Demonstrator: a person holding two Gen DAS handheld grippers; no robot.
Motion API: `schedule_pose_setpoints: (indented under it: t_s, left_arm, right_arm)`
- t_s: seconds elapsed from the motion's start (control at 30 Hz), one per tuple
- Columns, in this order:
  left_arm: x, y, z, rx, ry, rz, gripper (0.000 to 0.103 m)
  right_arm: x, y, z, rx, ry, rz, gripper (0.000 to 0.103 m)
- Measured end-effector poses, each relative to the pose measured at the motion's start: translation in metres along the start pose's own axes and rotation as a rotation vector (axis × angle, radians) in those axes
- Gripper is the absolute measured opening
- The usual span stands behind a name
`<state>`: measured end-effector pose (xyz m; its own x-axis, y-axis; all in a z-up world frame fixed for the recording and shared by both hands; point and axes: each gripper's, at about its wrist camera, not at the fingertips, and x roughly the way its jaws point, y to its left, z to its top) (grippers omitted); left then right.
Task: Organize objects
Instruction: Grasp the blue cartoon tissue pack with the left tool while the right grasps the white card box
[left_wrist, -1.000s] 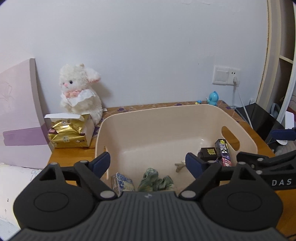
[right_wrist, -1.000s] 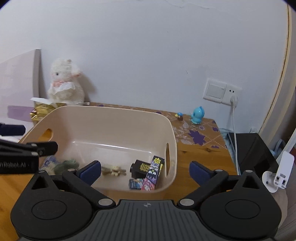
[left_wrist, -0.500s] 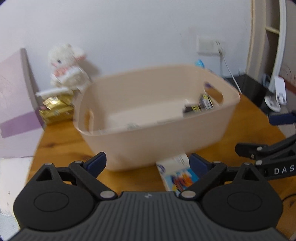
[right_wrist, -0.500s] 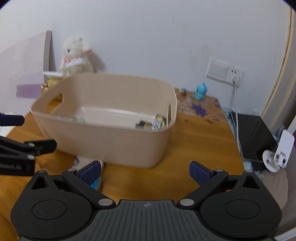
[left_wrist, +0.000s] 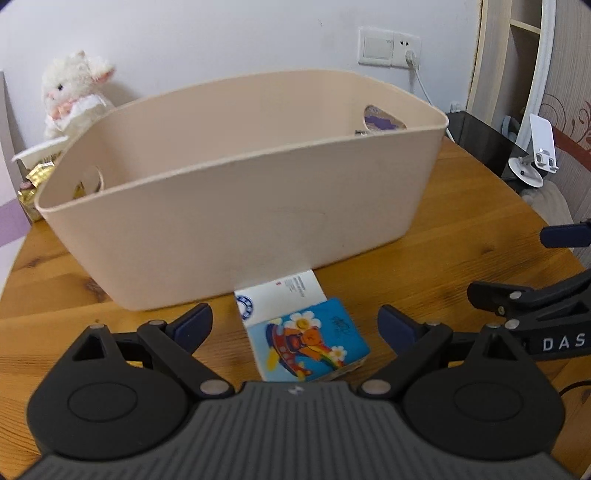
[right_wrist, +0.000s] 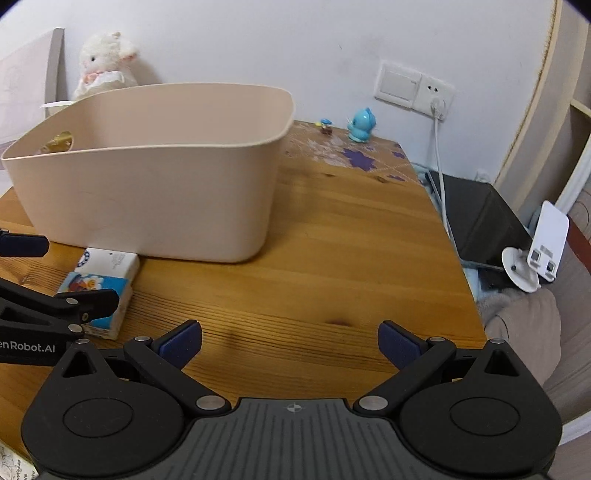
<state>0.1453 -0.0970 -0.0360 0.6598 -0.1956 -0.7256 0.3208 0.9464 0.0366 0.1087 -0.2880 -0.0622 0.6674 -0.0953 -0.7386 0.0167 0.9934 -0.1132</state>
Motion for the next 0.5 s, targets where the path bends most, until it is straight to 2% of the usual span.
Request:
schedule_pose_setpoints:
  t_s: [0.1,0.23,0.37,0.5]
  left_arm:
    - [0.006,0.005,-0.006,0.001,0.020,-0.004,0.097]
    - [0.014,0.023,-0.016,-0.056,0.071,-0.016,0.097]
    - [0.011,0.041,-0.030,-0.052,0.056,0.025,0.097]
    - [0.008,0.067,-0.035,-0.077,0.052,0.031,0.097]
  right_arm:
    - [0.001,0.001,0.000,0.000,0.000,0.005,0.103]
    - [0.004,0.010,0.001,-0.016,0.000,0.015,0.103]
    - [0.005,0.025,0.005,-0.027,0.006,0.050,0.103]
    - [0.009,0.049,0.010,-0.059,0.018,0.094,0.103]
